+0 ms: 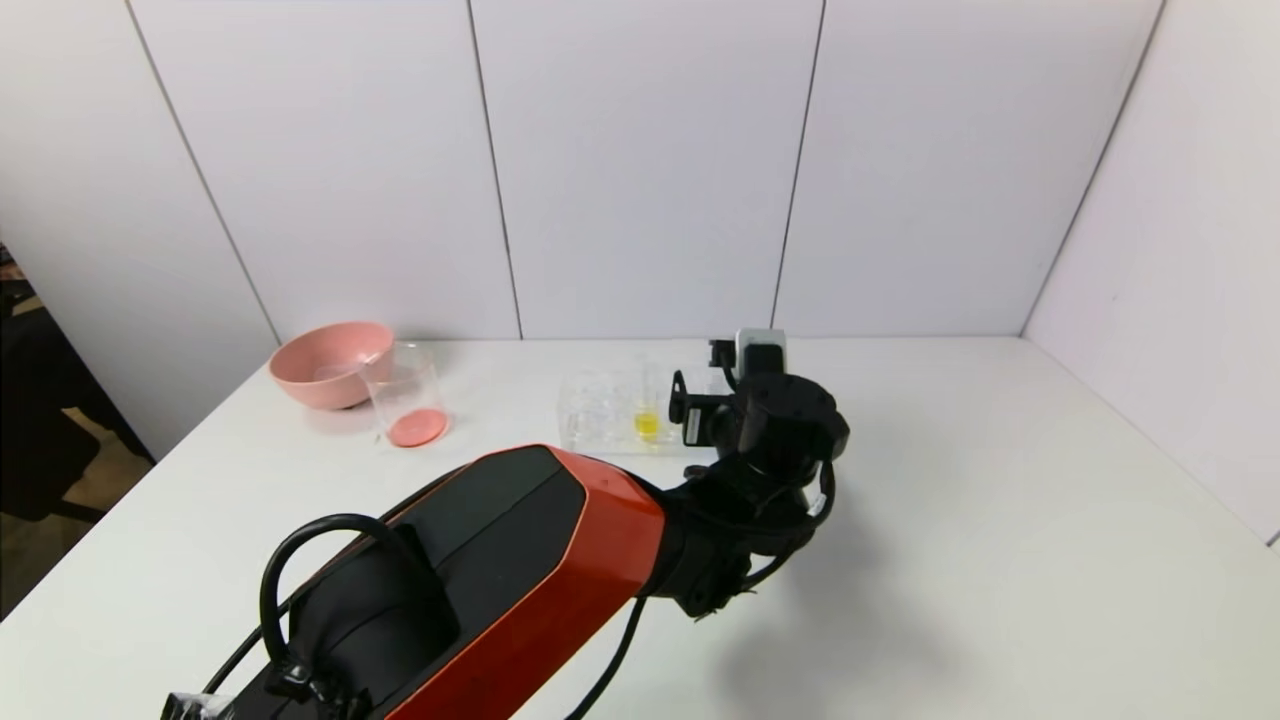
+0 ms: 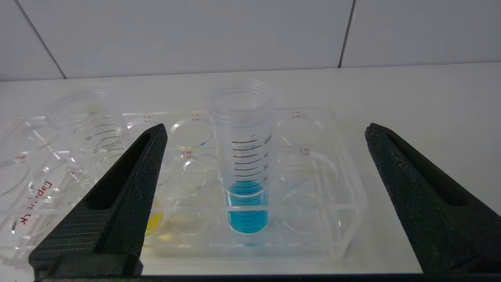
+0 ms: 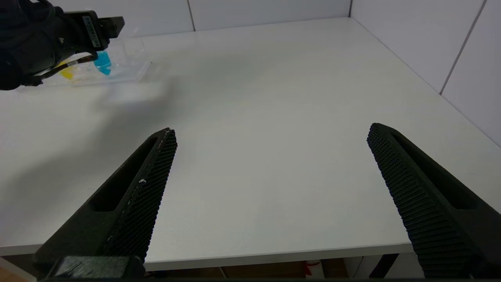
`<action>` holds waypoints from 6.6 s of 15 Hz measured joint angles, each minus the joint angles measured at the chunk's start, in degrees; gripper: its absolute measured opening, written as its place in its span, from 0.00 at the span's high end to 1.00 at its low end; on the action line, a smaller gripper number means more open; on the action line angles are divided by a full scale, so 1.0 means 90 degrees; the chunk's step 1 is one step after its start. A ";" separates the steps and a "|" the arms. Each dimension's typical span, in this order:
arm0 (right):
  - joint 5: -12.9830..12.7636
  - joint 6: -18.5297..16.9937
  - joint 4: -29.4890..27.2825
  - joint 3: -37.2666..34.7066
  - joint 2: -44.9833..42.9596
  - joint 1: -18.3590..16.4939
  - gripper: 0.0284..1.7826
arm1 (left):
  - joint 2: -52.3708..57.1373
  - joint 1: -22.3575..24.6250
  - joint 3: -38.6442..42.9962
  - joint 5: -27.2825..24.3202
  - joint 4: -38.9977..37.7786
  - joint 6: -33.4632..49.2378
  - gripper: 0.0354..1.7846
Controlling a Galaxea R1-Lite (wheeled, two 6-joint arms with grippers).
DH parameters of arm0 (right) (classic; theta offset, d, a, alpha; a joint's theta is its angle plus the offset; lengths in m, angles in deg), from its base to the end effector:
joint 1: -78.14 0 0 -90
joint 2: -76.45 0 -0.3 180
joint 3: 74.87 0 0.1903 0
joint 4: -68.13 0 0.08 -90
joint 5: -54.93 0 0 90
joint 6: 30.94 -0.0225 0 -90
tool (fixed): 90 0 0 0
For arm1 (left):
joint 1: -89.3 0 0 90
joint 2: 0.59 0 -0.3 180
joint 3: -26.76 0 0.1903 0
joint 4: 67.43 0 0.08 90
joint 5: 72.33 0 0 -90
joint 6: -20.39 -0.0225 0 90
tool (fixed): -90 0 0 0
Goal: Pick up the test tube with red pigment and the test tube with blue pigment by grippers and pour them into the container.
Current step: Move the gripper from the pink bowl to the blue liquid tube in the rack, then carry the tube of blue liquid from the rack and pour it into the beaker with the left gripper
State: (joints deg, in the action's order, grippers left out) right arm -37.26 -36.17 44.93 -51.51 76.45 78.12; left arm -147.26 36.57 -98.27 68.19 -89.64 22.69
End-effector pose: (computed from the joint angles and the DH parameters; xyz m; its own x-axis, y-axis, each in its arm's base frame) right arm -0.0228 -0.0009 0.0757 0.9993 -0.0386 0.0028 0.0381 0.9951 0.0913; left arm 0.3298 -0.4048 0.0956 0.9992 -0.0385 0.0063 0.0388 0.9981 -0.0478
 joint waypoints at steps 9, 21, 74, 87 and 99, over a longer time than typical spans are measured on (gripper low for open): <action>0.0000 0.0000 0.0000 0.0000 0.0000 0.0003 0.00 | -0.0301 0.0190 -0.0355 -0.0092 0.0000 -0.0018 0.01; 0.0000 -0.0003 0.0000 0.0000 0.0000 0.0003 0.00 | -0.0512 0.0367 -0.0756 -0.0146 -0.0041 -0.0149 0.72; 0.0000 -0.0003 -0.0003 0.0000 0.0000 0.0003 0.00 | 0.5782 0.8697 0.6873 -1.3601 -0.0412 -0.1382 0.75; 0.0003 0.0000 0.0000 0.0000 0.0000 0.0000 0.00 | 0.3900 0.8008 0.3057 -1.2531 0.3056 -0.1655 0.75; 0.0000 -0.0003 0.0000 0.0000 0.0000 0.0003 0.00 | 0.2820 0.7318 -0.1215 -0.9388 0.9662 -0.5517 0.75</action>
State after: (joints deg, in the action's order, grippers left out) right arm -37.26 -36.19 44.93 -51.51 76.45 78.14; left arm -121.88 102.44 -109.20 -16.31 -2.68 -26.96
